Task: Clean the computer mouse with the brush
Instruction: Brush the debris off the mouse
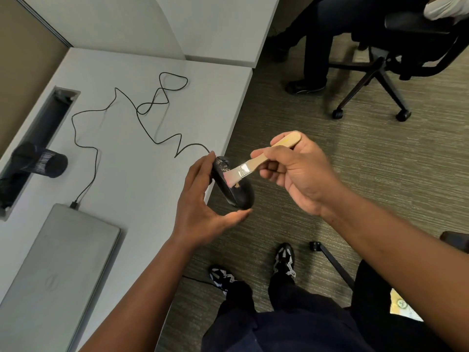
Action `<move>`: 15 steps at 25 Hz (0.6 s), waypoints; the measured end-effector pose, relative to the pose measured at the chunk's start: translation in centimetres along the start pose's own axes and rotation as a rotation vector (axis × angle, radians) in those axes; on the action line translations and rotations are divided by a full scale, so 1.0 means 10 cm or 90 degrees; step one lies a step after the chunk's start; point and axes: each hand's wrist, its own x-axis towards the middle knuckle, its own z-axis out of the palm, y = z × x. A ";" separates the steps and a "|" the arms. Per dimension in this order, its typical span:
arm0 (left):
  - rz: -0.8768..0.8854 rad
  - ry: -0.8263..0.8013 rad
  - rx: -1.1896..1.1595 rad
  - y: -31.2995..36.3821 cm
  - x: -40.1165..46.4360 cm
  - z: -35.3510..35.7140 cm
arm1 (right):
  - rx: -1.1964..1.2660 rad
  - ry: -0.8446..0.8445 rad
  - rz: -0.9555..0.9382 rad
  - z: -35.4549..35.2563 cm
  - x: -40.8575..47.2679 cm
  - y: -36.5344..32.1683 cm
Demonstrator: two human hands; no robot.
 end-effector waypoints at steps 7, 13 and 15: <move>0.004 0.015 -0.016 -0.03 -0.05 -0.02 | -0.060 0.040 0.008 -0.22 0.05 -0.02; 0.001 0.007 -0.024 -0.04 -0.03 -0.03 | 0.023 -0.011 -0.025 -0.33 0.03 -0.11; 0.004 0.005 -0.025 -0.03 -0.03 -0.02 | 0.091 -0.060 0.002 -0.26 0.02 -0.08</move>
